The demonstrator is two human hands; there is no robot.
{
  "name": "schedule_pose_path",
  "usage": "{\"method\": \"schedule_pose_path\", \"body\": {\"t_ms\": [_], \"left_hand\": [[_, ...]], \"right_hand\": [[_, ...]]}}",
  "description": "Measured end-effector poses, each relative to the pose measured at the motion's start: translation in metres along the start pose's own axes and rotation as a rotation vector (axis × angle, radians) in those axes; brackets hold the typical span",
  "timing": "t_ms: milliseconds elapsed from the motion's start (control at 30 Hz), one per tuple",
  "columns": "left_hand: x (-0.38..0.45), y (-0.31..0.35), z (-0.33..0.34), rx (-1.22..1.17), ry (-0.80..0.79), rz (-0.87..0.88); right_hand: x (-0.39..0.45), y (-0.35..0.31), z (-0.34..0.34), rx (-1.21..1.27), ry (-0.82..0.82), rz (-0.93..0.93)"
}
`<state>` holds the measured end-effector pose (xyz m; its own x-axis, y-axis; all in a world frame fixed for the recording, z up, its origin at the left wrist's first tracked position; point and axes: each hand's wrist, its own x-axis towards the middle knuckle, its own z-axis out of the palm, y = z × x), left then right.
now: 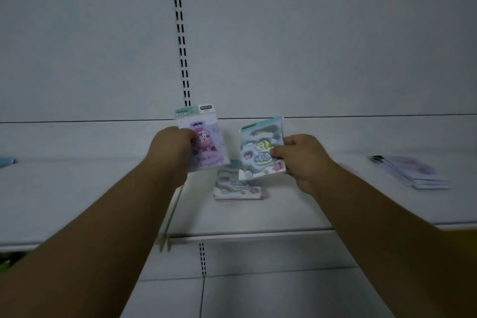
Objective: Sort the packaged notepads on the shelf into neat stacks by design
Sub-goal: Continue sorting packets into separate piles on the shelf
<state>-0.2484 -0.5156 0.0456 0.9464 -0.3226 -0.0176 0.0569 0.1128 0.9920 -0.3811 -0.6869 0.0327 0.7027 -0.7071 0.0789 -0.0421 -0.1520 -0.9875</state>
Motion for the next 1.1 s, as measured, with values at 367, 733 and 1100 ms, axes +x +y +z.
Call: {"method": "schedule_pose_path", "body": {"t_ms": [367,733,1100], "left_hand": [[0.024,-0.012,-0.051,-0.037,-0.115,-0.09],[-0.014,-0.004,0.012,-0.081,-0.316,-0.021],[-0.027,-0.015,0.19,0.056,-0.486,0.12]], "right_hand": [[0.003,0.005,0.048,-0.381,0.037,0.179],[-0.034,-0.019,0.033,-0.264,-0.102,-0.053],[-0.052,-0.005,-0.155,-0.289,0.069,0.009]]}}
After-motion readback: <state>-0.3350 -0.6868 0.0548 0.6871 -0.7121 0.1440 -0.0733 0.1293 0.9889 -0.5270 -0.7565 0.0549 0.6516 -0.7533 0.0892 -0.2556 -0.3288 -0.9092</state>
